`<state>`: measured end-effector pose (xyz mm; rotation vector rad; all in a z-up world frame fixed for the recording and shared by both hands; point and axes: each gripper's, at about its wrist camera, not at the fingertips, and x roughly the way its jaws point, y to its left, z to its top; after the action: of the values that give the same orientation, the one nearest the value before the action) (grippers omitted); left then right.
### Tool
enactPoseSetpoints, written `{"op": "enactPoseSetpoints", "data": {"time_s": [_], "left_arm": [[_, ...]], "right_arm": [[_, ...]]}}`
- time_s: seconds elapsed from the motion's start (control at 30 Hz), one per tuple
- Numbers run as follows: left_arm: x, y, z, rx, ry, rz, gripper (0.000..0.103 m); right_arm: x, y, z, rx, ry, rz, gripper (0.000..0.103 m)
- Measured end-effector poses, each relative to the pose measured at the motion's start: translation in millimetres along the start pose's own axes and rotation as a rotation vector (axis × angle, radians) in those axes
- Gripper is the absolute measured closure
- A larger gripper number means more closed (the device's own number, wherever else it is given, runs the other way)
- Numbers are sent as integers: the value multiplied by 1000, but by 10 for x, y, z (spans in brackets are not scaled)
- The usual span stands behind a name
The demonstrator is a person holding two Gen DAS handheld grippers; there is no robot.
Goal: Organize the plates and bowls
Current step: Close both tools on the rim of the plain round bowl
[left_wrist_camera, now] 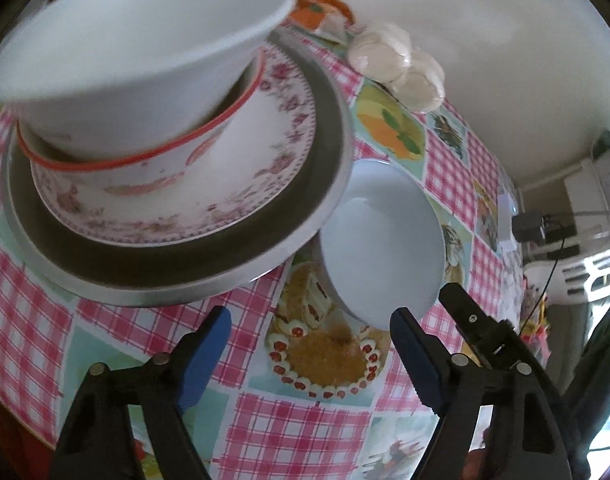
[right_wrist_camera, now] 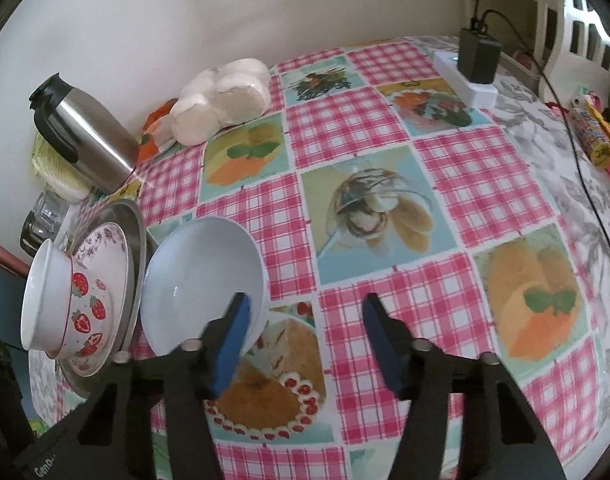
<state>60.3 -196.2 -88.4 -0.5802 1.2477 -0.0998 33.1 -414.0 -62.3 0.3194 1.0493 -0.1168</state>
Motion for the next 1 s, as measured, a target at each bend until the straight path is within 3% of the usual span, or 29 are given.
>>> {"op": "enactPoseSetpoints", "data": {"time_s": [0.17,0.33,0.4,0.67,1.0], "left_arm": [[44,40,44,-54,11,-26,21],[101,49,97,-73,18,-15,22],[135,78,110,-90,32,-20,28],[124,159,119,-103,29,0,31],[168,128,-1,-81,67,9,31]], "right_arm": [[114,95,28,-24,13,16,62],[252,178,42,-42,40,15,80],[307,206,46,-45,48,28,85],[503,297,26,-59,93,26,89],[390,168,-8,-73,107,-17,90]]}}
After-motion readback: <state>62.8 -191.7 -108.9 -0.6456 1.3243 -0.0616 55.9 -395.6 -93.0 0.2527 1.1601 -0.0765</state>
